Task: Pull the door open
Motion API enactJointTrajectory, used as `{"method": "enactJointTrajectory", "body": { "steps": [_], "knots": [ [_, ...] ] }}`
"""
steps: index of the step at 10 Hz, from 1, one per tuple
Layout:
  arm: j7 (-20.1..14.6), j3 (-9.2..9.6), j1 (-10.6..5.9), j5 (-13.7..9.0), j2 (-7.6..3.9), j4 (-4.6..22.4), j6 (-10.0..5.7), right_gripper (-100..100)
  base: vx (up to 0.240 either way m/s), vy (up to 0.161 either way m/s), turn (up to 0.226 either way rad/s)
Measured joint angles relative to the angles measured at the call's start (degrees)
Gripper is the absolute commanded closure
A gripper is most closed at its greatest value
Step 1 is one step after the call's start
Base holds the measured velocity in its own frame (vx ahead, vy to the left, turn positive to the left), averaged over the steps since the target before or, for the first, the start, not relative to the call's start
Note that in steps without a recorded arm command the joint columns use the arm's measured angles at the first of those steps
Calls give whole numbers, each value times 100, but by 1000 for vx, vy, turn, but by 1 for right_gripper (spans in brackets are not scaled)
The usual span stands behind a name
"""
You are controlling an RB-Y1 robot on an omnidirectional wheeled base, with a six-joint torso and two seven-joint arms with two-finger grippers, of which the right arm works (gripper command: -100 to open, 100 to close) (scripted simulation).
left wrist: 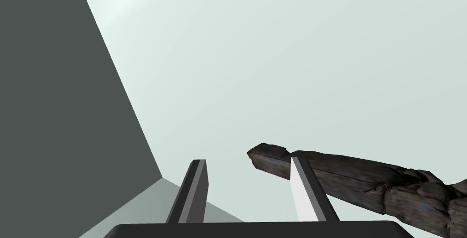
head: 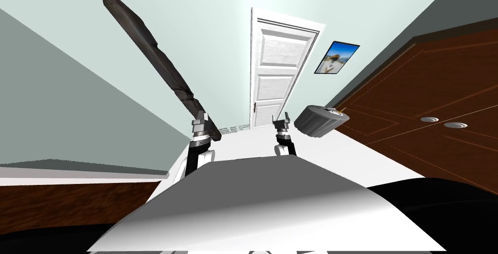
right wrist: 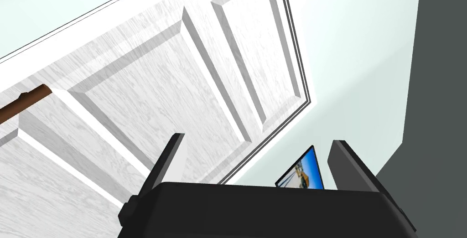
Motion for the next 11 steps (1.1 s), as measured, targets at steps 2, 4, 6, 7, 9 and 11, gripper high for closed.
{"method": "enactJointTrajectory", "body": {
  "steps": [2, 4, 6, 7, 9, 11],
  "knots": [
    [-206, 59, -36, -168, -72, 221, -63, -100, 104, -27, 98],
    [-419, 129, -65, -331, -142, 474, -159, -100, 93, -17, 109],
    [-623, 207, -111, -498, -187, 703, -225, -100, 94, -9, 105],
    [-734, 243, -121, -587, -231, 834, -271, -100, 96, -15, 95],
    [-975, 296, -170, -772, -315, 1099, -363, -100, 96, -25, 117],
    [-1168, 387, -211, -938, -348, 1337, -421, -100, 98, -11, 111]
  ]
}}
